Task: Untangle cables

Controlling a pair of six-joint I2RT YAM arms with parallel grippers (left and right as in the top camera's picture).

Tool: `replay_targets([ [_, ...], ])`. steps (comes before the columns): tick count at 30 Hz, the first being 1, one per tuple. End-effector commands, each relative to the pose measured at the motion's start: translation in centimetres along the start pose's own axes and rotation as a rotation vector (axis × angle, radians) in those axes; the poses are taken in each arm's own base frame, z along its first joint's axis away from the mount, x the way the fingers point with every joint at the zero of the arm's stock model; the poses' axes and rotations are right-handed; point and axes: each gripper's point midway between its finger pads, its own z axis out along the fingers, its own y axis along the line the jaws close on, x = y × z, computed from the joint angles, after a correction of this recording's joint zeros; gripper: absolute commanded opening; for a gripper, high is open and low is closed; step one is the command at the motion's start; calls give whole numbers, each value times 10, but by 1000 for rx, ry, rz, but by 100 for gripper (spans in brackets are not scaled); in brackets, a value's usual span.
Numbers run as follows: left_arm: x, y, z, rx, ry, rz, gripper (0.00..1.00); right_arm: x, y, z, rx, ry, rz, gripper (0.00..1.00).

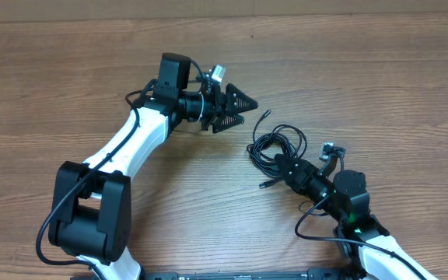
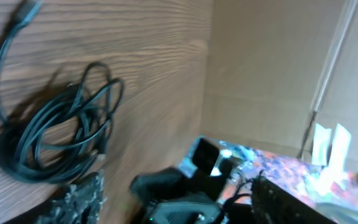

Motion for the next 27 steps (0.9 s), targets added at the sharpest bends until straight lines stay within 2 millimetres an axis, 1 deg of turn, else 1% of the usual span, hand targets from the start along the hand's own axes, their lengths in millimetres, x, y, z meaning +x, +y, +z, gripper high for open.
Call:
replay_targets([
  [1, -5, 9, -3, -79, -49, -5, 72, -12, 1, -2, -3, -27, -56, 58],
  [2, -4, 17, -4, -115, -58, -36, 70, -17, -1, -3, 4, -42, -50, 60],
  [3, -3, 30, -5, -175, -74, -75, 69, -23, -5, -5, 14, -63, -40, 63],
  [4, -1, 48, -7, -270, -102, -123, 67, -35, -10, -8, 30, -99, -27, 66],
  [6, 3, 76, -11, -429, -146, -167, 63, -52, -17, -13, 50, -150, -13, 65],
  [8, 7, 93, -14, -559, -184, -172, 63, -64, -21, -18, 61, -188, -3, 64],
  [9, 9, 98, -12, -608, -197, -159, 63, -68, -21, -19, 65, -201, 1, 64],
  [12, 15, 102, -2, -687, -213, -112, 63, -72, -22, -21, 63, -208, 3, 65],
  [14, 23, 104, 4, -729, -235, -146, 53, -70, -24, -20, 73, -200, 9, 66],
  [15, 28, 104, 8, -738, -240, -179, 49, -68, -27, -20, 84, -191, 17, 68],
  [17, 35, 104, 13, -743, -259, -246, 50, -61, -35, -20, 113, -168, 37, 68],
  [22, 38, 108, 18, -745, -360, -454, 51, -41, -60, -21, 213, -96, 102, 69],
  [25, 40, 109, 21, -734, -388, -539, 56, -33, -68, -23, 247, -68, 126, 75],
  [27, 41, 109, 26, -726, -398, -566, 56, -30, -70, -23, 255, -61, 132, 75],
])
